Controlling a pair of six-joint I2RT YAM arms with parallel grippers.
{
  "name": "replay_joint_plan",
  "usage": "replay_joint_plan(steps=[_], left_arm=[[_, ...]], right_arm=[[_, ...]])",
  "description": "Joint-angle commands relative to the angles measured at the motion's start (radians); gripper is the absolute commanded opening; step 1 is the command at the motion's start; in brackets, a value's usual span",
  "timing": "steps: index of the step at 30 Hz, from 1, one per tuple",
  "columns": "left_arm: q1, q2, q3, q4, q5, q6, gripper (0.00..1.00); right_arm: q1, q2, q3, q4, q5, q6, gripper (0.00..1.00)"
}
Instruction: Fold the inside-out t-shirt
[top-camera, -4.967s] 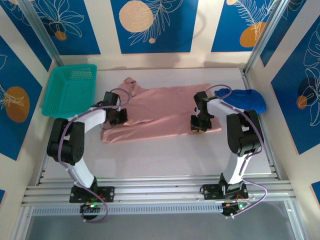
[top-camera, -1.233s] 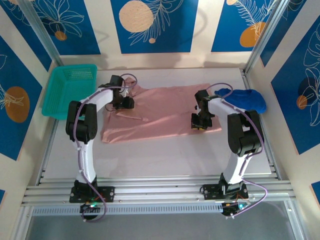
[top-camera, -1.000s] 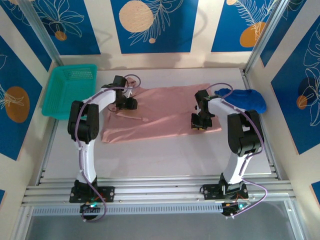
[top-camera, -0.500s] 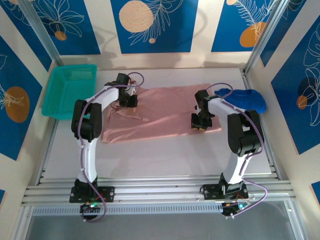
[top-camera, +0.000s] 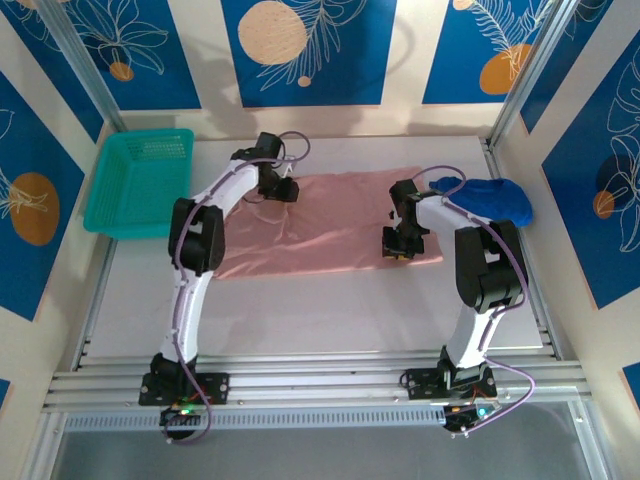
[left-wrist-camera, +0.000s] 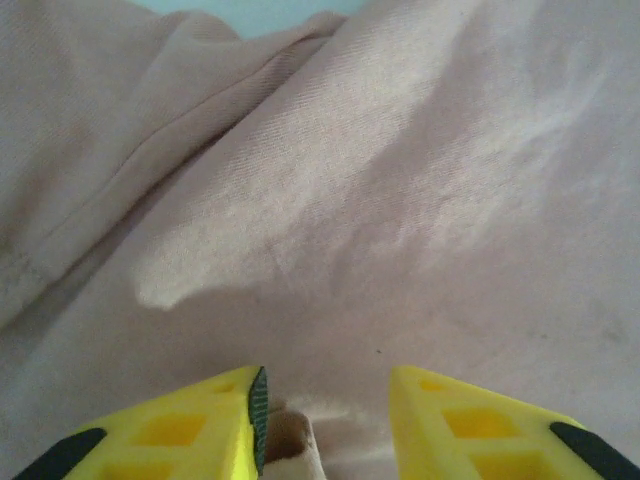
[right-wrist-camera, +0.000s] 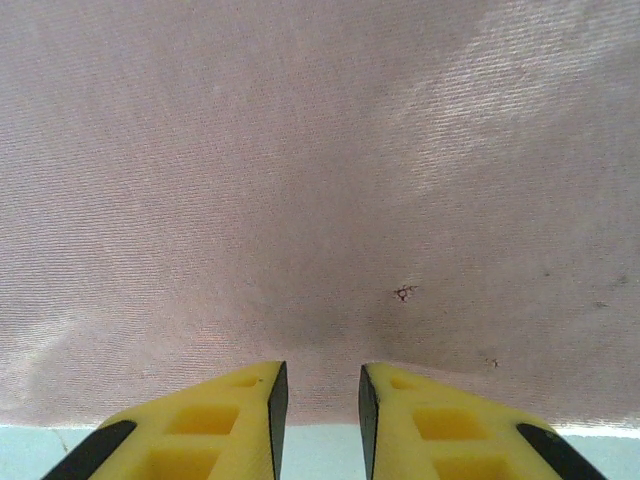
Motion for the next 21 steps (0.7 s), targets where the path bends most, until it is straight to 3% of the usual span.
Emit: replay_joint_plan(steps=[1,5,12,17,21], left_arm=[[-0.004,0.004,0.060,-0.086,-0.059,0.014,0.45],[0.004,-0.097,-0.036,-0.078,-0.118,0.011,0.51],[0.041,-0.502,-0.541,0.155,-0.211,-0.081,0.61],[0.070,-0.694,-0.880,0.277,-0.187,-0.193,0.63],[0.103,-0.756,-1.037,0.328,-0.160,-0.243,0.63]], right_arm=[[-0.001,0.001,-0.002,-0.020,-0.015,-0.011,0.28],[-0.004,-0.024,-0.004,-0.016,0.006,-0.008,0.28],[-0.024,-0.045,-0.011,0.009,0.022,0.006,0.28],[-0.073,-0.025,0.003,0.023,-0.012,0.020,0.28],[-0.123,0.024,0.032,0.015,-0.027,0.030,0.28]])
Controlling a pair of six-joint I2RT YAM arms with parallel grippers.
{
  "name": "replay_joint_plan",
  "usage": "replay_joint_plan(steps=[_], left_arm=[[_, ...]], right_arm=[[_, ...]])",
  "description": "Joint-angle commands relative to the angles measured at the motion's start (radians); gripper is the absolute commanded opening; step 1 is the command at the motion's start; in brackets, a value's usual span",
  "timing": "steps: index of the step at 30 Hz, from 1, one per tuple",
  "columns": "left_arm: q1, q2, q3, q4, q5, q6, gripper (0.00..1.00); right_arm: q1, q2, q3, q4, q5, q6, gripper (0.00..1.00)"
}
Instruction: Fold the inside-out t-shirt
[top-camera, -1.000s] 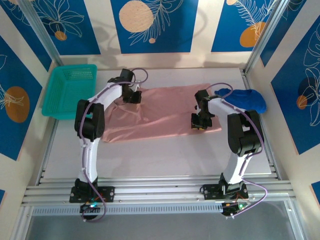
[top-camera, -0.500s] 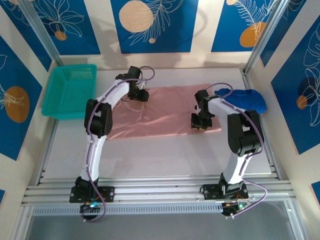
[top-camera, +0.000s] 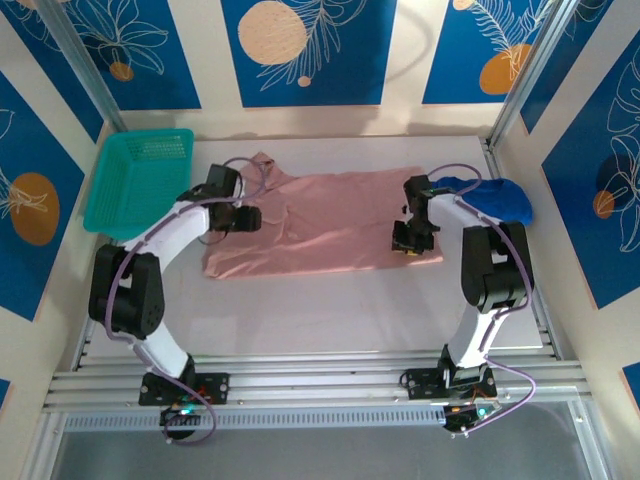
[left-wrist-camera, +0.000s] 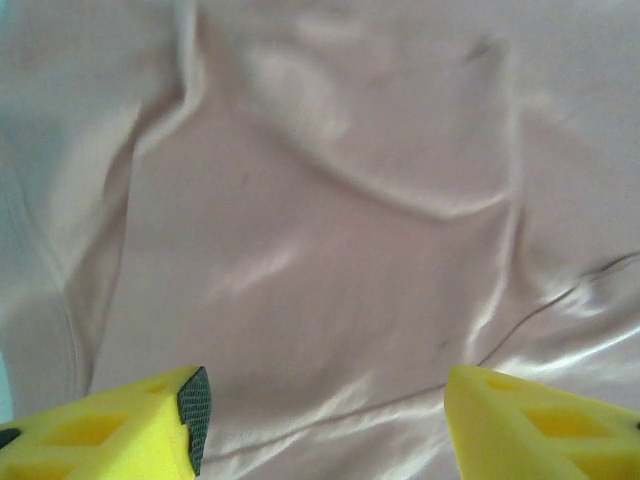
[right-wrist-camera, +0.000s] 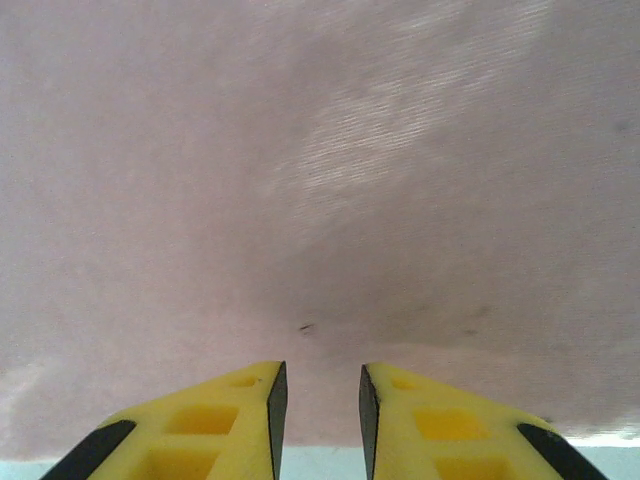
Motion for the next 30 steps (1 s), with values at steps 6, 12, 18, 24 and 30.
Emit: replay_joint_plan(steps=[6,12,18,24,30], left_arm=[[0.056,-0.059,-0.211,0.060,0.015,-0.094,0.62],[0.059,-0.140,-0.368,0.061,-0.001,-0.150,0.62],[0.058,-0.272,-0.517,0.035,-0.022,-0.217,0.62],[0.056,-0.401,-0.595,-0.004,-0.024,-0.264,0.62],[0.058,-0.435,-0.464,0.054,-0.014,-0.204,0.63]], right_arm=[[-0.073,0.068,0.028,-0.065,0.043,0.014,0.28],[-0.073,0.040,-0.042,-0.091,0.061,0.035,0.27],[-0.072,-0.047,-0.122,-0.113,0.070,0.070,0.26],[-0.079,-0.205,-0.204,-0.085,0.067,0.113,0.26],[0.007,-0.386,-0.237,0.115,-0.004,0.055,0.35]])
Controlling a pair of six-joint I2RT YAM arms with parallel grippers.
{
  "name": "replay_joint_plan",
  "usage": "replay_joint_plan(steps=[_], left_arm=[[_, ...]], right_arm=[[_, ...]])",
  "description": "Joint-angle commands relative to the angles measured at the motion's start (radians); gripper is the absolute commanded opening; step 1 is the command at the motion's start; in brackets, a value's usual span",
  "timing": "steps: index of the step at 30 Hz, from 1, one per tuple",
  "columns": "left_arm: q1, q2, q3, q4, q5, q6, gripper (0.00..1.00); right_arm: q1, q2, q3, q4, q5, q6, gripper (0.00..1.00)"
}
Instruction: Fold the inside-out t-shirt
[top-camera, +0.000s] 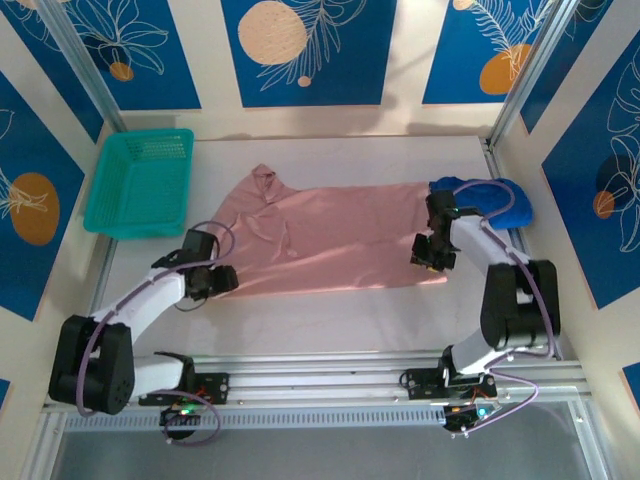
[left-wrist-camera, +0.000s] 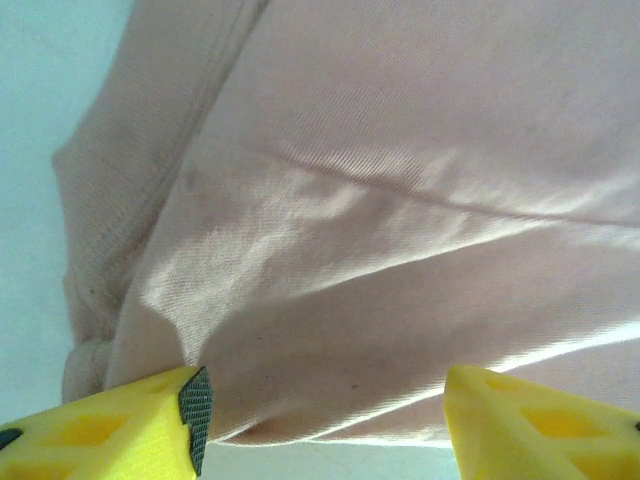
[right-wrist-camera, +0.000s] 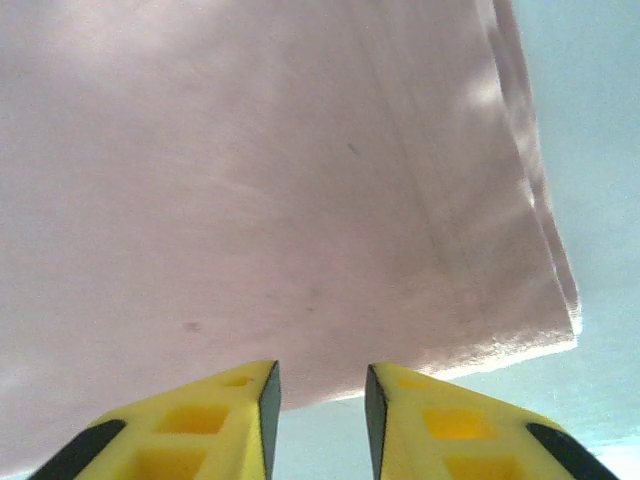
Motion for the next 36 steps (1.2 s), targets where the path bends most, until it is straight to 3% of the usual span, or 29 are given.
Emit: replay_joint_plan(steps=[1,6,11,16,23,31,36], left_arm=[[0.006,0.030,0.110,0.077,0.031,0.028,0.64],[0.009,0.287,0.310,0.195,0.132,0.059,0.62],[0.028,0.511,0.484,0.229,0.173,0.090,0.56],[0.054,0.636,0.587,0.236,0.209,0.090,0.55],[0.070,0.705,0.619,0.247,0.234,0.082,0.56],[0.082,0.704,0.585,0.258,0.233,0.088,0.57],[0.088,0.708,0.576,0.262,0.235,0.094,0.57]], right_arm=[[0.072,-0.084,-0.021,0.164,-0.088,-0.029,0.36],[0.216,-0.022,0.012,0.407,-0.325,0.024,0.43],[0.379,0.169,0.133,0.641,-0.435,0.173,0.50],[0.482,0.410,0.363,0.685,-0.423,0.275,0.48],[0.532,0.673,0.657,0.550,-0.344,0.295,0.41],[0.549,0.803,0.795,0.437,-0.242,0.253,0.39],[0.551,0.842,0.829,0.441,-0.249,0.251,0.29]])
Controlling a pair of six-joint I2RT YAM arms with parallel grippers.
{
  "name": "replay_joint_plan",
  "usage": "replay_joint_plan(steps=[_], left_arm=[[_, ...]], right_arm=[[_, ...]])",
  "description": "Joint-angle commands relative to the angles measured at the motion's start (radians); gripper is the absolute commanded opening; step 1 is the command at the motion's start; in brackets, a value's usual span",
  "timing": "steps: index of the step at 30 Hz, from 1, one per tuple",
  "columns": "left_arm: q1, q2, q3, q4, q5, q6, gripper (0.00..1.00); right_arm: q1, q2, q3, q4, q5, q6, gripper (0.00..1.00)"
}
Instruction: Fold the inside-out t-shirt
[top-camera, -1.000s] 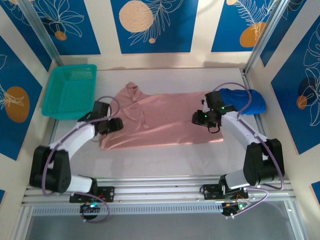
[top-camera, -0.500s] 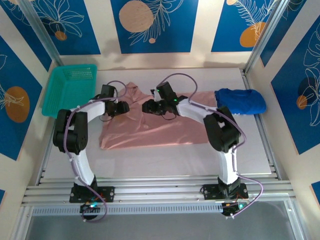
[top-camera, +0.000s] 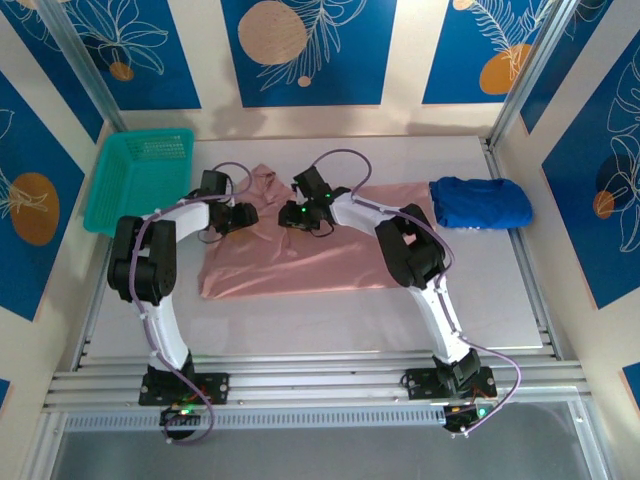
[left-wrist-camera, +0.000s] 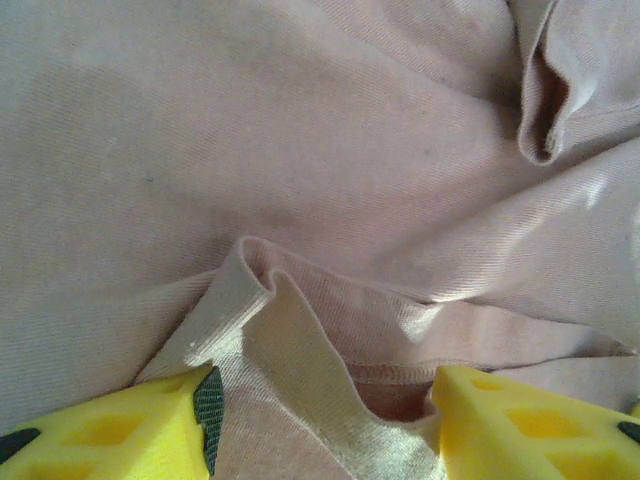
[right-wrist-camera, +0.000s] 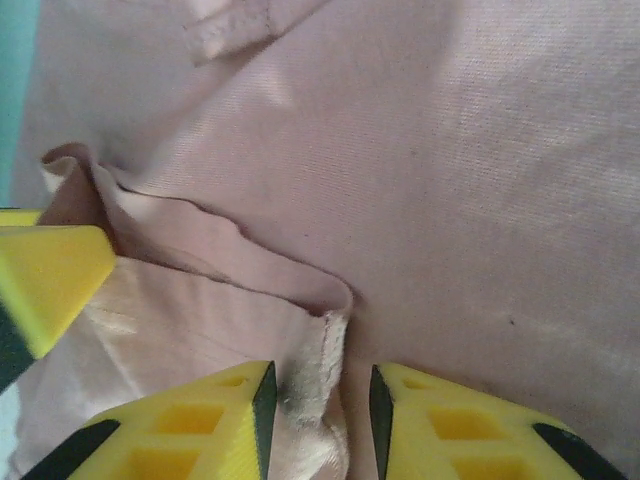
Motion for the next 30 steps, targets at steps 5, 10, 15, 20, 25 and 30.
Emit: replay_joint_plan(steps=[5,10,15,20,25,30], left_arm=[[0.019,0.014,-0.016,0.010,0.015,0.028,0.58],[0.020,0.016,-0.019,0.007,0.007,0.035,0.59],[0.021,0.011,-0.017,-0.005,-0.001,0.047,0.60],[0.023,-0.005,0.002,-0.014,0.009,0.045,0.62],[0.023,-0.027,0.037,-0.023,0.024,0.027,0.64],[0.023,-0.124,0.019,-0.029,-0.020,0.019,0.66]], right_arm=[[-0.005,0.024,0.060,-0.036,0.019,-0.014,0.14],[-0.026,0.012,0.067,-0.067,0.034,-0.027,0.08],[-0.050,0.005,0.069,-0.105,0.038,-0.047,0.10],[-0.075,-0.017,0.072,-0.133,-0.005,-0.090,0.20],[-0.105,-0.120,-0.001,-0.119,-0.090,-0.142,0.32],[-0.169,-0.351,-0.263,-0.136,-0.093,-0.217,0.38]])
